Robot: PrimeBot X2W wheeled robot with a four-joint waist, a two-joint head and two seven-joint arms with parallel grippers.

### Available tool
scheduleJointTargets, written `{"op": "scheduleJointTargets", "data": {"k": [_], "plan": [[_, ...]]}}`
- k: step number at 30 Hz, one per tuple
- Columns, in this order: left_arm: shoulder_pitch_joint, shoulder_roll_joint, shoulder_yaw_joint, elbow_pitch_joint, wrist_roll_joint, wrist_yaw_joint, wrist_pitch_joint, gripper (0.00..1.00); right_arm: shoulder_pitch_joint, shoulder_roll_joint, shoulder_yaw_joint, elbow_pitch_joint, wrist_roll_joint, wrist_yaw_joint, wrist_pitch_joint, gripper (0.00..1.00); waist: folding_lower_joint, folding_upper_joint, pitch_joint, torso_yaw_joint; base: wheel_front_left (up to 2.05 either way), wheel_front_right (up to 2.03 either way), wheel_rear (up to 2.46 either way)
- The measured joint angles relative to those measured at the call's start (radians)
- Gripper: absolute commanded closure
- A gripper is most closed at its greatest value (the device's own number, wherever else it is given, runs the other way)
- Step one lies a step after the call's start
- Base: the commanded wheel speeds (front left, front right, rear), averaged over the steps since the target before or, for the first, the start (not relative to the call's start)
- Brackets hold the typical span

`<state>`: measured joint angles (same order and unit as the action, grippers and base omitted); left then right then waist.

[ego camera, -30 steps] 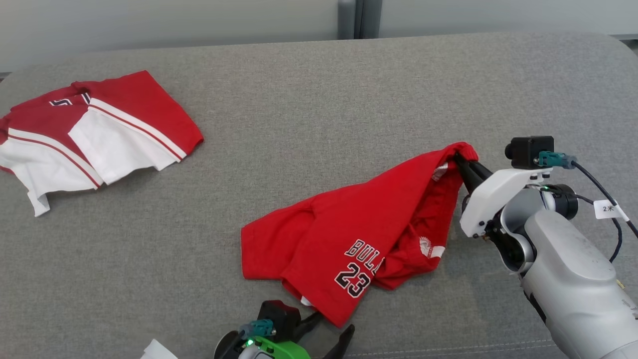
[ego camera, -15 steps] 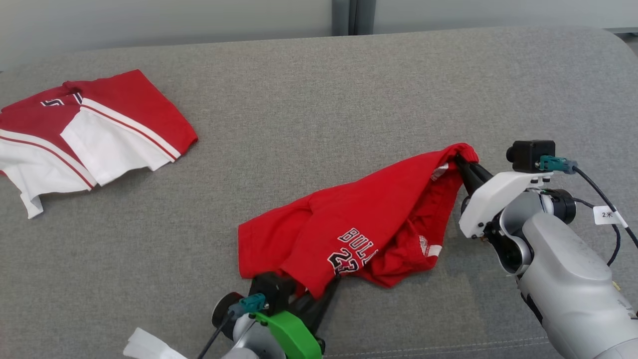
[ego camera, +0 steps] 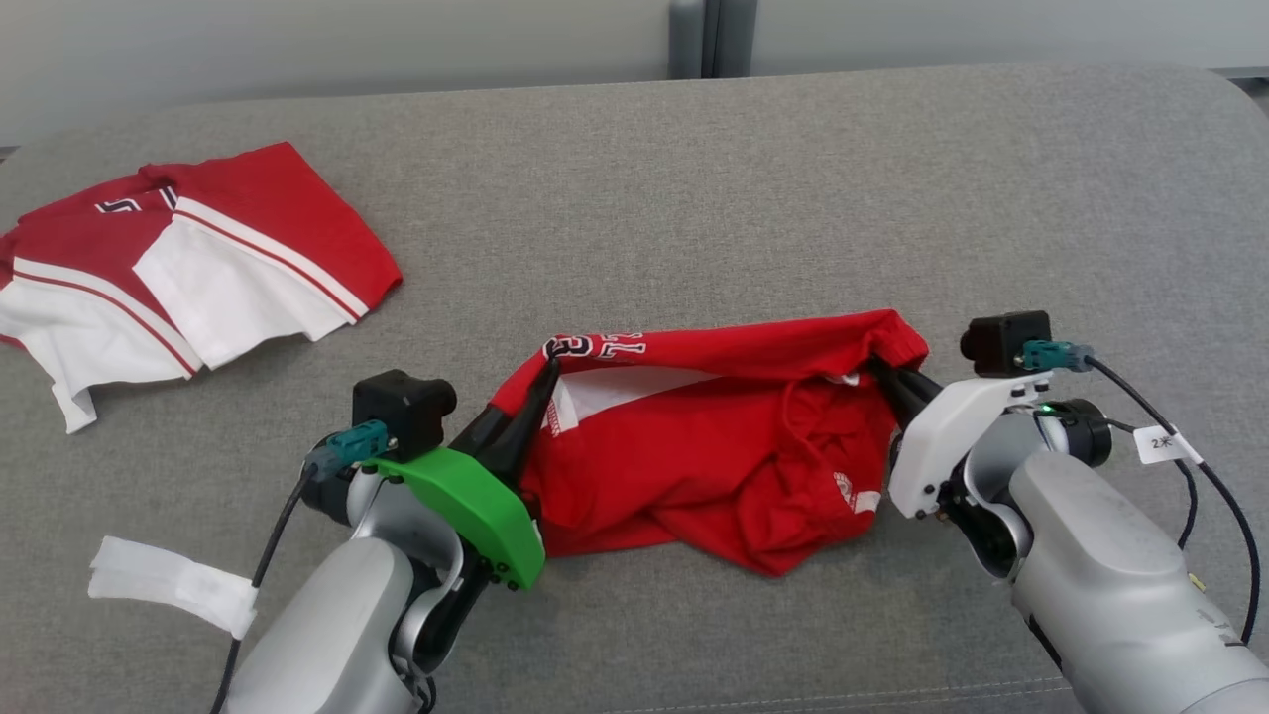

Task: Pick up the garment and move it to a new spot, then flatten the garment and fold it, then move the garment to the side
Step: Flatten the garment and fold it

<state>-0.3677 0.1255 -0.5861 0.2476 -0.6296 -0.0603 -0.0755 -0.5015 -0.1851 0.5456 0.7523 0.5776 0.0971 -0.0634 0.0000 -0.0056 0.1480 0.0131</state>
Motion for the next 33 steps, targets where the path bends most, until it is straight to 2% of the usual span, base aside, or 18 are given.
{"op": "scheduleJointTargets", "data": {"k": [3, 4, 5, 7, 8, 9, 14, 19, 24, 29, 33], "plan": [[-0.002, 0.012, 0.012, 0.070, -0.037, 0.009, 0.048, 1.00, -0.001, 0.018, 0.028, 0.002, -0.019, 0.008, 0.009, 1.00, 0.0000, 0.0000, 0.000, -0.012, 0.00, 0.00, 0.00], [-0.002, 0.017, 0.021, 0.094, -0.048, 0.013, 0.060, 0.94, -0.001, 0.026, 0.035, 0.003, -0.020, 0.008, 0.011, 1.00, 0.0000, 0.0000, 0.001, -0.018, 0.00, 0.00, 0.00], [-0.002, 0.018, 0.031, 0.113, -0.055, 0.017, 0.070, 0.83, -0.001, 0.032, 0.042, 0.003, -0.021, 0.009, 0.011, 1.00, 0.0000, 0.0000, 0.002, -0.023, 0.00, 0.00, 0.00], [-0.002, 0.019, 0.038, 0.133, -0.063, 0.019, 0.078, 0.60, -0.002, 0.036, 0.046, 0.003, -0.022, 0.012, 0.011, 1.00, 0.0000, 0.0000, 0.003, -0.030, 0.00, 0.00, 0.00], [-0.002, 0.020, 0.044, 0.146, -0.072, 0.024, 0.084, 0.07, -0.003, 0.039, 0.049, 0.004, -0.022, 0.016, 0.011, 1.00, 0.0000, 0.0000, 0.004, -0.036, 0.00, 0.00, 0.00], [-0.002, 0.018, 0.054, 0.159, -0.081, 0.026, 0.084, 0.00, -0.004, 0.040, 0.050, 0.004, -0.022, 0.016, 0.011, 1.00, 0.0000, -0.0001, 0.005, -0.042, 0.00, 0.00, 0.00], [-0.030, 0.014, 0.076, 0.200, -0.106, 0.033, 0.090, 0.00, -0.009, 0.036, 0.047, 0.014, -0.021, 0.017, 0.007, 1.00, 0.0000, 0.0000, 0.019, -0.067, 0.00, 0.00, 0.00], [-0.046, 0.014, 0.063, 0.230, -0.080, 0.036, 0.092, 0.00, -0.009, 0.021, 0.031, 0.030, -0.014, 0.017, -0.009, 1.00, 0.0000, 0.0000, 0.029, -0.065, 0.00, 0.00, 0.00], [-0.048, 0.017, 0.052, 0.266, -0.026, 0.082, 0.079, 0.00, -0.010, 0.022, 0.025, 0.040, -0.013, 0.017, -0.026, 1.00, 0.0000, 0.0000, 0.030, -0.038, 0.00, 0.00, 0.00], [-0.048, 0.013, 0.053, 0.303, -0.027, 0.105, 0.084, 0.00, -0.025, 0.036, 0.043, 0.045, -0.013, 0.017, -0.030, 1.00, 0.0000, 0.0000, 0.031, -0.030, 0.00, 0.00, 0.00], [-0.048, 0.001, 0.046, 0.324, -0.038, 0.106, 0.094, 0.00, -0.026, 0.035, 0.045, 0.054, -0.013, 0.017, -0.035, 1.00, 0.0000, 0.0000, 0.033, -0.031, 0.00, 0.00, 0.00]]}}
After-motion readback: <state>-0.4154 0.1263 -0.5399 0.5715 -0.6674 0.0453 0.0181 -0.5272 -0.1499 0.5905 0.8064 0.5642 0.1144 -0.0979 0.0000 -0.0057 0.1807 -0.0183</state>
